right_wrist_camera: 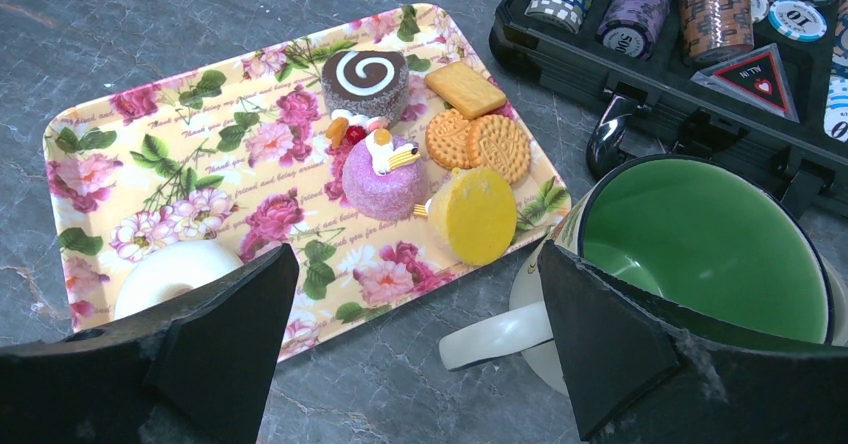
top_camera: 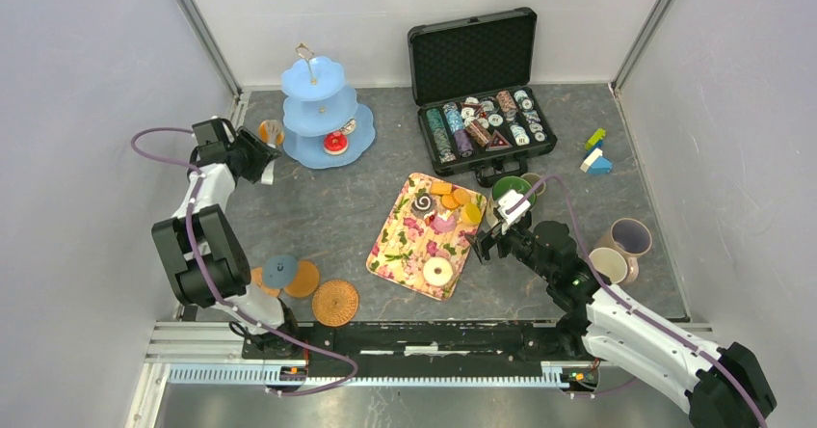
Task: Serve the afternoon tea
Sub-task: Place the desert on the desert table.
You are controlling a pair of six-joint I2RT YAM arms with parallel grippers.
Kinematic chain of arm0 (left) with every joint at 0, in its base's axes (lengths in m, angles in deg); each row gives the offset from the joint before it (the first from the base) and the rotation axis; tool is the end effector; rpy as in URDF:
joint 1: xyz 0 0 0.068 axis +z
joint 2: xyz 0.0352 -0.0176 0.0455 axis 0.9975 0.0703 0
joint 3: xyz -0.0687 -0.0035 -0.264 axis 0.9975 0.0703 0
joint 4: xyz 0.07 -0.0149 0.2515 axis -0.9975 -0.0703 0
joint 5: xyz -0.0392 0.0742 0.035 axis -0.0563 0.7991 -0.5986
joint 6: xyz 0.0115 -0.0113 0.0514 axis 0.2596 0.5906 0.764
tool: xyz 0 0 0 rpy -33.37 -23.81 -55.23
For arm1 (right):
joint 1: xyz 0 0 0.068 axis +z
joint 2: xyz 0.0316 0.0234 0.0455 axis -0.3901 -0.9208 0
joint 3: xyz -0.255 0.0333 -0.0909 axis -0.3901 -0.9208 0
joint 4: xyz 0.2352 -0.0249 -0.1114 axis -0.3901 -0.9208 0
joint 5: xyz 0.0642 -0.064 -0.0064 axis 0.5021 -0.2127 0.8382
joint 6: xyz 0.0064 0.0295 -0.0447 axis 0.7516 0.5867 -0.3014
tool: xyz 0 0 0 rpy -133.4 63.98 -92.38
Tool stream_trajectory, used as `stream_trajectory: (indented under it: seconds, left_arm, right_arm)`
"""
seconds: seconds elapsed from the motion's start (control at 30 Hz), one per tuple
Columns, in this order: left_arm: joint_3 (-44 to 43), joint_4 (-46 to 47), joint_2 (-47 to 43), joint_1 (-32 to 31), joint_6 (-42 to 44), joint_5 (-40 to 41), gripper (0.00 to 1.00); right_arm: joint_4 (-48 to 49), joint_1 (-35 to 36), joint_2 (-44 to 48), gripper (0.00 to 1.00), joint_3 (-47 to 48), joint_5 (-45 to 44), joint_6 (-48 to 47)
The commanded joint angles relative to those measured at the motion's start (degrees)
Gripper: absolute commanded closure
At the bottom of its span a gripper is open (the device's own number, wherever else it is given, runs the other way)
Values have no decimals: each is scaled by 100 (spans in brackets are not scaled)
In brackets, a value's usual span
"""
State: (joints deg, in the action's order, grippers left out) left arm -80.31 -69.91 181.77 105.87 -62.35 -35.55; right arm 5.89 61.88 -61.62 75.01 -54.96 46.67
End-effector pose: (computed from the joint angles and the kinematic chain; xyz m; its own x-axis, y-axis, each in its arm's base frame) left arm 0.3318 0.1084 0.2323 -0.4906 -0.7282 -0.4787 -0.4568 0.6827 -0.5703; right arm 0.1352 0.1104 0.2062 -0.1701 -0.1671 -0.9711 -0.6518 0.7582 -0.0163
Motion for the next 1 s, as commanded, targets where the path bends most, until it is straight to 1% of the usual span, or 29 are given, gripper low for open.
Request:
stream_trajectory:
  seconds: [0.0, 0.07, 0.23, 0.5, 0.77, 0.97]
  left_arm:
    - [-169, 272, -453, 0, -216, 182, 61]
    - [-170, 308, -474, 5, -212, 148, 61]
    - [-289, 345, -200, -19, -206, -366, 61]
    - [-279, 463, -4, -282, -155, -418, 60]
    - [-371, 669, 330, -440, -561, -532, 57]
    - [-687, 789, 713, -557, -670, -571, 57]
  right_arm:
    - [219, 28, 22, 2, 145, 46, 45]
    - [213, 27, 30, 2, 151, 46, 45]
    - [217, 28, 74, 2, 141, 27, 46]
    - [213, 28, 97, 2, 143, 26, 47]
    - [237, 28, 75, 2, 131, 52, 63]
    - [225, 30, 60, 2, 131, 44, 54]
